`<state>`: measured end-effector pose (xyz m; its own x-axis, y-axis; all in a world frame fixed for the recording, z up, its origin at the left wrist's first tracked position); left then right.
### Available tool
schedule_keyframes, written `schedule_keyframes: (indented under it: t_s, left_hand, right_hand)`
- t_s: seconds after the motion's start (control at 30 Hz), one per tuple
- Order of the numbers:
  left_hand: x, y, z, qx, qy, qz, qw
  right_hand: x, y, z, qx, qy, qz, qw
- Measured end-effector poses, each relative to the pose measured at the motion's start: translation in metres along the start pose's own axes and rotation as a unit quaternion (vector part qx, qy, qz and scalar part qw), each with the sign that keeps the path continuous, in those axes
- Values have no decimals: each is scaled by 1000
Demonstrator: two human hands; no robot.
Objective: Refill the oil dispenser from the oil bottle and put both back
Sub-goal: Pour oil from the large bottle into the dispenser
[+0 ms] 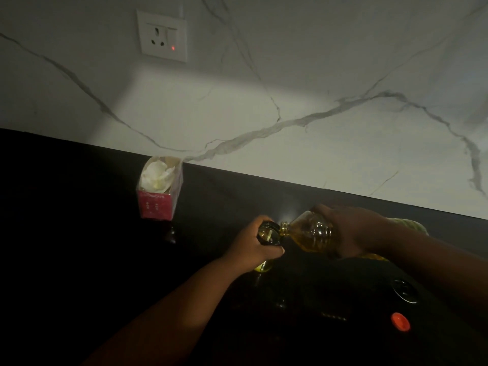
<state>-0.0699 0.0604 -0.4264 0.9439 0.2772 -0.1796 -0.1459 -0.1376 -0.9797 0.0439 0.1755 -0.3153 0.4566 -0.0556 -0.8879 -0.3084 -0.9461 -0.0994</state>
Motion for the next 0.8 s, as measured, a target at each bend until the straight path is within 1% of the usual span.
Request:
schedule_keyframes:
  t_s: [0.6, 0.8]
  left_hand:
    - [0, -1, -1, -3, 5, -9, 1000]
    - [0, 0, -1, -2, 8, -6, 1000]
  right_hand:
    - [0, 1, -2, 10, 5, -11, 1000]
    - [1, 0, -1, 9, 7, 3, 1000]
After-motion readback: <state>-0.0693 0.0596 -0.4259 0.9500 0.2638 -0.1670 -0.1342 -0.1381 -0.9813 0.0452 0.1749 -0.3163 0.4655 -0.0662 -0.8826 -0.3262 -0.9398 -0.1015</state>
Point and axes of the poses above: each hand's wrist, its own z-axis towards the middle knuckle, its own x-axis out of the palm, y = z × x, the point moved 8 cm from there along z, towards the middle knuckle, and after that the axes turned 13 degrees about y, right-handed, at the moved point
